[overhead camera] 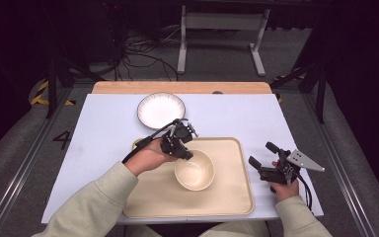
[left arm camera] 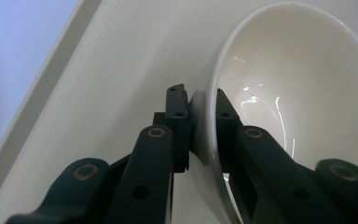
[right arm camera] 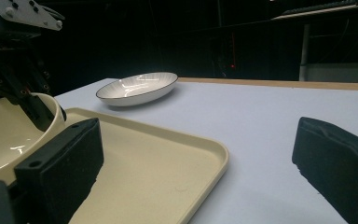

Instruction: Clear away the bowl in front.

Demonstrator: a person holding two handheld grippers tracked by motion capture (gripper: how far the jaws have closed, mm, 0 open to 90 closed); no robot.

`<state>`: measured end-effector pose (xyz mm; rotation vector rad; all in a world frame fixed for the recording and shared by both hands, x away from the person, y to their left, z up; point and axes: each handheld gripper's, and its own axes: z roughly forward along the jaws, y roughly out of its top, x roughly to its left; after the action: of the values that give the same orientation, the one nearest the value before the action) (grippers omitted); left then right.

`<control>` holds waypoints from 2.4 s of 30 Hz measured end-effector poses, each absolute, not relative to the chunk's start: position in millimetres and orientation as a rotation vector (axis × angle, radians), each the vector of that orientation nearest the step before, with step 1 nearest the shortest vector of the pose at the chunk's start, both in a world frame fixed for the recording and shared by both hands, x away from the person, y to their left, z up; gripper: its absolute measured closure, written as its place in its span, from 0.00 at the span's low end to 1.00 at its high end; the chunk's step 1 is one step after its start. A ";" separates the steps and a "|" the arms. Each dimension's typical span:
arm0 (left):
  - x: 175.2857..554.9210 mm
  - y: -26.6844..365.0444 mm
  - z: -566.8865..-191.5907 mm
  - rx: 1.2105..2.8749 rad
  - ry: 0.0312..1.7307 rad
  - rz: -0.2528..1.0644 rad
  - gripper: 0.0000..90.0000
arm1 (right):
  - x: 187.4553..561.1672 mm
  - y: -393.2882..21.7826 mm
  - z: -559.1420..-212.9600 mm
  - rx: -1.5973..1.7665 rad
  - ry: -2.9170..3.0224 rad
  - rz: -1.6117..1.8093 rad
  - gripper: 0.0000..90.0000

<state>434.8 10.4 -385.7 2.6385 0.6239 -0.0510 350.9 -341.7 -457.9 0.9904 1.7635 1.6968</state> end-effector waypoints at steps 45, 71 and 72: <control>425.2 38.5 -375.5 2.448 0.644 0.049 0.57 | 351.8 -339.1 -457.5 0.969 1.801 1.671 0.02; 374.7 107.1 -361.5 2.022 0.605 0.279 0.41 | 353.3 -337.7 -456.9 0.956 1.833 1.669 0.02; 373.7 109.2 -362.4 2.010 0.604 0.295 0.40 | 353.3 -337.4 -456.9 0.953 1.837 1.666 0.02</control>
<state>373.7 109.2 -362.4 2.0096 0.6036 0.2950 353.3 -337.4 -456.9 0.9535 1.8372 1.6658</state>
